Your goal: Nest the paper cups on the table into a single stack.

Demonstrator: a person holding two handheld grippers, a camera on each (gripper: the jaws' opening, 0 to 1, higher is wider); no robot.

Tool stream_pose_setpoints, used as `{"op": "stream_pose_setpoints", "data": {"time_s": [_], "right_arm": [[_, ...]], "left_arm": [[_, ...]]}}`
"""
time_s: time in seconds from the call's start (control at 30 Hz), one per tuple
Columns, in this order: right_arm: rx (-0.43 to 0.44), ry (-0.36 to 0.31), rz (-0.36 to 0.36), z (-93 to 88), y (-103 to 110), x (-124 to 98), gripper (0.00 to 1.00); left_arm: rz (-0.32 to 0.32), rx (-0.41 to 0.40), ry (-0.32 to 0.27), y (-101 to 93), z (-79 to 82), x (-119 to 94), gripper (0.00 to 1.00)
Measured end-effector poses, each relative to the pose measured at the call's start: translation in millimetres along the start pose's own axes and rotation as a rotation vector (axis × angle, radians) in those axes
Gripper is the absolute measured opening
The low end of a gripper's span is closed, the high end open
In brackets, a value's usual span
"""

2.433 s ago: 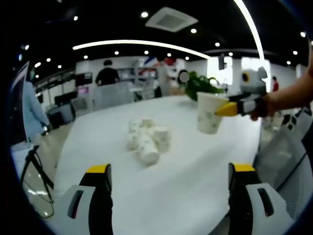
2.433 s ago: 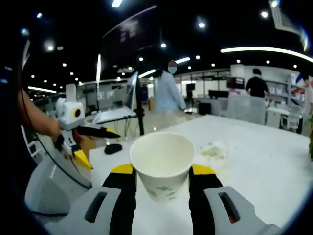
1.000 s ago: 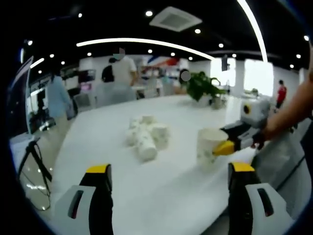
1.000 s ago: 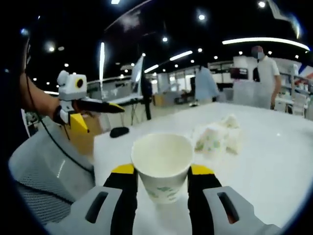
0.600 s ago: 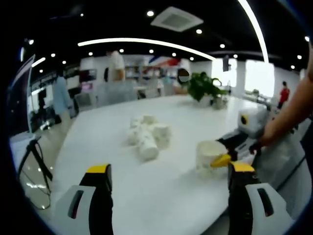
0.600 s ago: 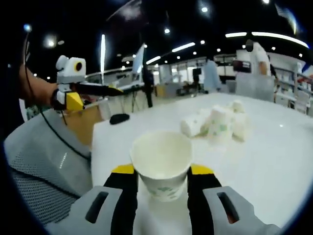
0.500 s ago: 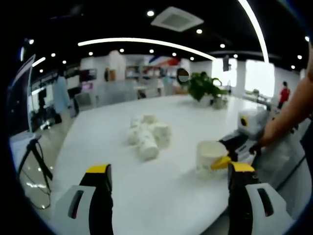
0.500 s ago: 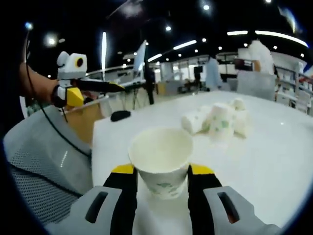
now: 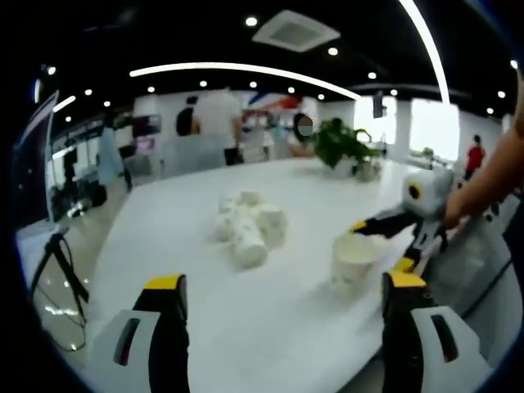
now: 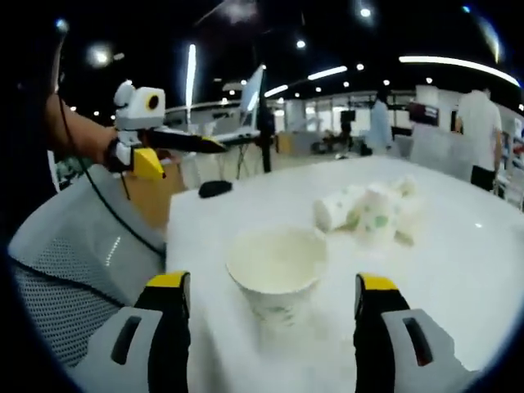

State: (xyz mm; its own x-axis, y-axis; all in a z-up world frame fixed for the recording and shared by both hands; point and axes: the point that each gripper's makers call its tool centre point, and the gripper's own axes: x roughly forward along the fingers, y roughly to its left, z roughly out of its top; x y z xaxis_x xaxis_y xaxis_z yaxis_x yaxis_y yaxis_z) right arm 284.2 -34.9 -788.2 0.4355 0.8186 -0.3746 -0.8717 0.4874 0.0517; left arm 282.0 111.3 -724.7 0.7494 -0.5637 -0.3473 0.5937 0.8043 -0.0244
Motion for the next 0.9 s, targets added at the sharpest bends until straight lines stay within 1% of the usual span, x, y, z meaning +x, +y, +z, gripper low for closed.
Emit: {"op": "stream_pose_setpoints", "data": {"time_s": [0.03, 0.07, 0.1, 0.13, 0.17, 0.2, 0.23, 0.3, 0.33, 0.37, 0.47, 0.5, 0.6, 0.73, 0.9], "right_arm": [[0.003, -0.009, -0.011, 3.4, -3.8, -3.7, 0.87], [0.021, -0.026, -0.03, 9.6, -10.9, -9.0, 0.91], [0.033, -0.044, -0.05, 16.0, -18.2, -14.6, 0.93], [0.042, -0.062, -0.065, 21.9, -23.1, -18.7, 0.93], [0.056, -0.094, -0.087, 32.2, -30.8, -25.6, 0.94], [0.06, -0.103, -0.1, 36.7, -35.2, -29.8, 0.95], [0.058, -0.114, -0.112, 43.2, -40.7, -35.6, 0.97], [0.054, -0.12, -0.137, 49.2, -49.3, -42.9, 1.0], [0.045, -0.119, -0.161, 51.6, -56.5, -48.0, 1.0], [0.027, -0.135, -0.189, 55.6, -64.3, -52.5, 1.0], [0.033, -0.139, -0.213, 56.3, -73.7, -59.4, 1.0], [0.03, -0.143, -0.239, 56.0, -80.1, -63.4, 1.0], [0.04, -0.155, -0.273, 55.2, -87.9, -72.0, 1.0], [0.058, -0.156, -0.319, 45.2, -94.5, -84.4, 1.0], [0.078, -0.153, -0.359, 33.3, -99.3, -100.0, 1.0]], "left_arm": [[-0.002, -0.002, -0.002, -0.1, 0.5, 0.4, 0.99], [-0.009, -0.004, -0.013, -1.1, 2.6, 1.4, 1.0], [-0.006, 0.002, -0.015, -0.6, 3.4, 1.6, 1.0], [-0.001, 0.014, -0.016, 0.3, 4.1, 2.5, 1.0], [-0.003, 0.016, -0.012, 0.3, 3.9, 3.3, 1.0], [-0.003, 0.013, -0.008, 1.0, 3.6, 4.1, 1.0], [-0.002, 0.012, -0.004, 1.7, 3.5, 4.9, 1.0], [-0.002, 0.011, -0.005, 3.3, 4.8, 6.0, 1.0], [-0.004, 0.007, -0.007, 3.6, 6.0, 6.5, 1.0], [-0.009, -0.004, -0.016, 3.6, 8.4, 7.5, 1.0], [-0.002, -0.005, -0.025, 5.8, 11.1, 9.5, 1.0], [-0.001, -0.007, -0.021, 6.8, 10.0, 11.2, 1.0], [-0.001, -0.009, -0.015, 8.3, 7.5, 13.1, 1.0], [0.004, -0.012, -0.009, 11.0, 5.1, 13.3, 1.0], [0.022, -0.027, -0.004, 17.0, 1.7, 12.0, 1.0]]}}
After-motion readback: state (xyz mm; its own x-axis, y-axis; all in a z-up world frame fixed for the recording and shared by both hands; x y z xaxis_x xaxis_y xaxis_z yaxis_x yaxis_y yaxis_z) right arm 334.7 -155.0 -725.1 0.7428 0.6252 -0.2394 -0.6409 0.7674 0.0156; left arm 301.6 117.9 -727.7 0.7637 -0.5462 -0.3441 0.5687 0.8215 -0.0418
